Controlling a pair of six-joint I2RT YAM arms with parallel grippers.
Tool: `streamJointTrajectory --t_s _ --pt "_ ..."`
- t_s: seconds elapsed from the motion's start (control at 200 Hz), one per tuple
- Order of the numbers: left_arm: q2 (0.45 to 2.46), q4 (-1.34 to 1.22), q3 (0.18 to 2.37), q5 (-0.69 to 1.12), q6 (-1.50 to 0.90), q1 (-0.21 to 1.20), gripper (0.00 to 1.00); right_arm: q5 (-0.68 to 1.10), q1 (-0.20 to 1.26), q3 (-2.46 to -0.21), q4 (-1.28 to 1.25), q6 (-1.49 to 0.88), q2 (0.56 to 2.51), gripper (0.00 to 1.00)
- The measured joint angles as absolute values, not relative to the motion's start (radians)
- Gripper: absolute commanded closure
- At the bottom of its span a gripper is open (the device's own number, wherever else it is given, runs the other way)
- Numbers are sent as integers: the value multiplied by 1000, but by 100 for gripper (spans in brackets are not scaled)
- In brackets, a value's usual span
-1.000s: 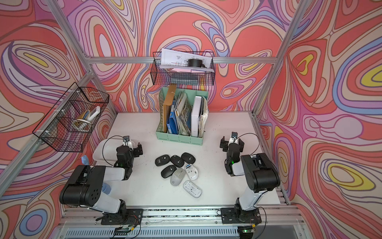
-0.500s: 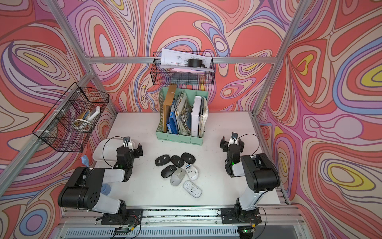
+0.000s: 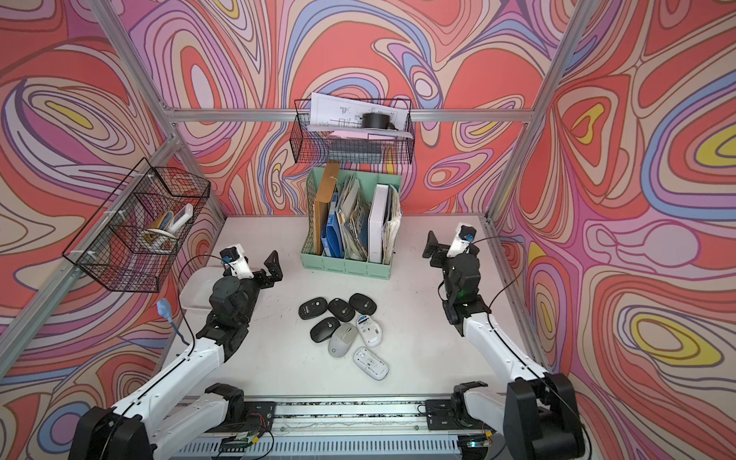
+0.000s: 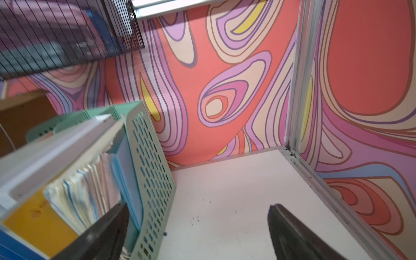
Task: Put the mouse in the storage box
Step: Pick up the mouse from the center of the board.
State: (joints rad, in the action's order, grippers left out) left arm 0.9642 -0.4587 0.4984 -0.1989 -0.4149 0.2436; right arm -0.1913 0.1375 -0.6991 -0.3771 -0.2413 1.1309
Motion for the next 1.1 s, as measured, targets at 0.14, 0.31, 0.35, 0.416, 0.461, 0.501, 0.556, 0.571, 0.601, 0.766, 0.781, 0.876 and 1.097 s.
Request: streamJointTrajectory --t_s 0.14,0.31,0.35,0.416,0.461,0.501,0.556,0.571,0.601,0.766,0.781,0.876,1.097 --pt "909 -280 527 -165 -585 244 2 -243 137 -784 -121 -434 1113 2" --pt "871 -25 590 -118 -699 242 1 -238 136 -786 101 -511 1108 2" --pt "878 22 619 -93 -709 241 1 -221 136 -786 143 -518 1102 2" --pt "898 73 658 -37 -712 236 1 -189 136 -787 204 -526 1088 2" --pt "926 110 685 2 -714 234 2 -166 136 -789 244 -534 1081 2" --pt "958 147 709 32 -715 236 2 -147 137 -789 276 -542 1077 2" --pt "1012 206 746 62 -715 250 1 -121 139 -789 318 -550 1074 2" --pt "1028 224 757 64 -715 257 1 -115 139 -789 329 -552 1074 2" --pt "1060 259 776 71 -715 278 2 -104 142 -789 351 -557 1074 3" --pt "1225 495 922 62 -715 491 6 -88 159 -789 444 -568 1071 3" --pt "1240 516 939 59 -715 514 6 -89 159 -789 452 -568 1070 3" --pt "1321 640 1028 35 -722 673 7 -110 159 -784 484 -567 1060 3" --pt "1509 891 1195 -10 -776 912 12 -147 159 -741 494 -568 1033 3"
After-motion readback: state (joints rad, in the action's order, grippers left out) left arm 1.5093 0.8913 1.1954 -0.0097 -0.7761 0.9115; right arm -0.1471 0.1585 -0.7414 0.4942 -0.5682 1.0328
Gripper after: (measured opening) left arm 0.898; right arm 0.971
